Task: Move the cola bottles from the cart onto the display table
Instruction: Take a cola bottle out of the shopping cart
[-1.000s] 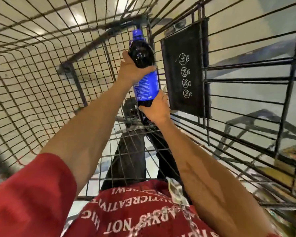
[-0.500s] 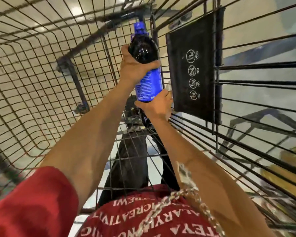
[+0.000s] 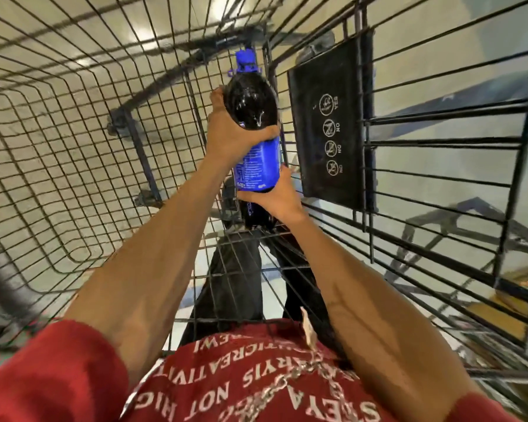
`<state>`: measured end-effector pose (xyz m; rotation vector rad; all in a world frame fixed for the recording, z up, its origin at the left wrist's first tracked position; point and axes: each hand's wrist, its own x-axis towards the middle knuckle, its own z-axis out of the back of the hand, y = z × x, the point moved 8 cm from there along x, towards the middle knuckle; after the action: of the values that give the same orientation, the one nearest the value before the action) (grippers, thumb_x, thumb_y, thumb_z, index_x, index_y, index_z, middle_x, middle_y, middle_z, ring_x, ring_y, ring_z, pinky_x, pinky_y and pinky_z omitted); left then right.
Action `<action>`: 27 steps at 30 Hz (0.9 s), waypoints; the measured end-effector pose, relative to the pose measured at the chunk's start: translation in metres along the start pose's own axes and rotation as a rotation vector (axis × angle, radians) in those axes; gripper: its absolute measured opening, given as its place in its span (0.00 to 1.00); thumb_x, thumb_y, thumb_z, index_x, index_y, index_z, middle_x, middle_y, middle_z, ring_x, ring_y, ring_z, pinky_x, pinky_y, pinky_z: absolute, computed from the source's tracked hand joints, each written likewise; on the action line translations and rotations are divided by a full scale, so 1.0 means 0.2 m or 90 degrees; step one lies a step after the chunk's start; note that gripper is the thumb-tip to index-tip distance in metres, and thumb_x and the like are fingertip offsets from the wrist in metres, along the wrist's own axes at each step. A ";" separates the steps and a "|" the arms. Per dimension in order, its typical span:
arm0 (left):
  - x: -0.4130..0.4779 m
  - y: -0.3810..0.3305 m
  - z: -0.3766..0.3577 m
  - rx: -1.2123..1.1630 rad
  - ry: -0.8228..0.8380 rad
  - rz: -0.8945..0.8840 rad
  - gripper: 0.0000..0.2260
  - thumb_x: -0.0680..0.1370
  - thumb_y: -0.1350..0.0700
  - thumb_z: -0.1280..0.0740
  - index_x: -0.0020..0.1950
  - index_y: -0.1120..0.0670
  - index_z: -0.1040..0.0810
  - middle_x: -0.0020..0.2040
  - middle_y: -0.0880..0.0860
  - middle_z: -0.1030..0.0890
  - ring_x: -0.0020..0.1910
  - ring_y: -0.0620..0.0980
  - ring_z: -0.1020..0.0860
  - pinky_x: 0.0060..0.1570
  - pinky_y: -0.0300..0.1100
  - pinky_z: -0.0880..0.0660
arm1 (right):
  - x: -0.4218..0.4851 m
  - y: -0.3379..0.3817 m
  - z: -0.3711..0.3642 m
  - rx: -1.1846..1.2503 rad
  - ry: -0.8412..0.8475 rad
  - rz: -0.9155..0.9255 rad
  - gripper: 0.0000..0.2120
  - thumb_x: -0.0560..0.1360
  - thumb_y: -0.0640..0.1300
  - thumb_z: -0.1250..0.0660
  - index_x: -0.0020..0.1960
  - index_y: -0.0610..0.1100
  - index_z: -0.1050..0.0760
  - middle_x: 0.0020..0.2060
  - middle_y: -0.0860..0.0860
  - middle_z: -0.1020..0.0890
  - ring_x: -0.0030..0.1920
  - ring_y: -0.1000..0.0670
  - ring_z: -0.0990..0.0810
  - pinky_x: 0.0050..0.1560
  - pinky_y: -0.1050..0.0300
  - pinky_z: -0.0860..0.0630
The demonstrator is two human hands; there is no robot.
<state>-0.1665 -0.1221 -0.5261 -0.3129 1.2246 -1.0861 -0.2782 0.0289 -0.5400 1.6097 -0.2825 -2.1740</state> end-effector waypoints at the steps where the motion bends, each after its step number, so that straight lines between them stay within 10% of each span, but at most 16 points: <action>1: -0.02 -0.02 0.02 0.003 0.006 -0.007 0.45 0.61 0.48 0.15 0.69 0.53 0.38 0.59 0.45 0.25 0.52 0.39 0.23 0.47 0.17 0.34 | -0.02 0.01 0.00 0.015 0.025 0.011 0.47 0.55 0.55 0.14 0.64 0.48 0.36 0.56 0.53 0.20 0.54 0.53 0.19 0.57 0.51 0.20; 6: -0.16 -0.11 0.18 -0.039 -0.034 -0.027 0.47 0.60 0.48 0.15 0.71 0.51 0.39 0.63 0.44 0.27 0.61 0.44 0.24 0.65 0.38 0.28 | -0.14 0.10 0.02 0.024 0.084 0.054 0.41 0.60 0.49 0.14 0.63 0.49 0.37 0.54 0.56 0.20 0.52 0.57 0.20 0.47 0.62 0.24; 12: -0.39 -0.29 0.47 -0.097 -0.138 -0.027 0.52 0.58 0.42 0.17 0.75 0.51 0.38 0.67 0.47 0.26 0.65 0.46 0.25 0.68 0.48 0.27 | -0.35 0.36 0.05 -0.018 0.155 0.142 0.46 0.58 0.50 0.13 0.67 0.50 0.36 0.57 0.56 0.20 0.54 0.56 0.18 0.57 0.52 0.21; 22: -1.00 -0.79 0.92 -0.182 -0.269 -0.119 0.48 0.62 0.53 0.16 0.74 0.53 0.39 0.67 0.46 0.27 0.64 0.41 0.24 0.65 0.44 0.24 | -1.00 0.84 0.22 -0.090 0.165 0.382 0.31 0.61 0.42 0.15 0.52 0.58 0.32 0.43 0.64 0.18 0.43 0.67 0.19 0.40 0.72 0.24; 27: -1.39 -0.94 1.09 -0.227 -0.364 -0.172 0.47 0.61 0.53 0.17 0.73 0.52 0.39 0.65 0.41 0.29 0.63 0.37 0.24 0.61 0.36 0.24 | -1.32 0.97 0.26 -0.128 0.179 0.502 0.34 0.59 0.49 0.15 0.53 0.65 0.32 0.48 0.65 0.18 0.46 0.61 0.18 0.45 0.62 0.18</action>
<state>-0.0553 -0.0671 -0.1458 -1.0147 0.8633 -0.9075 -0.2237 -0.0302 -0.2184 1.3521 -0.4917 -1.3237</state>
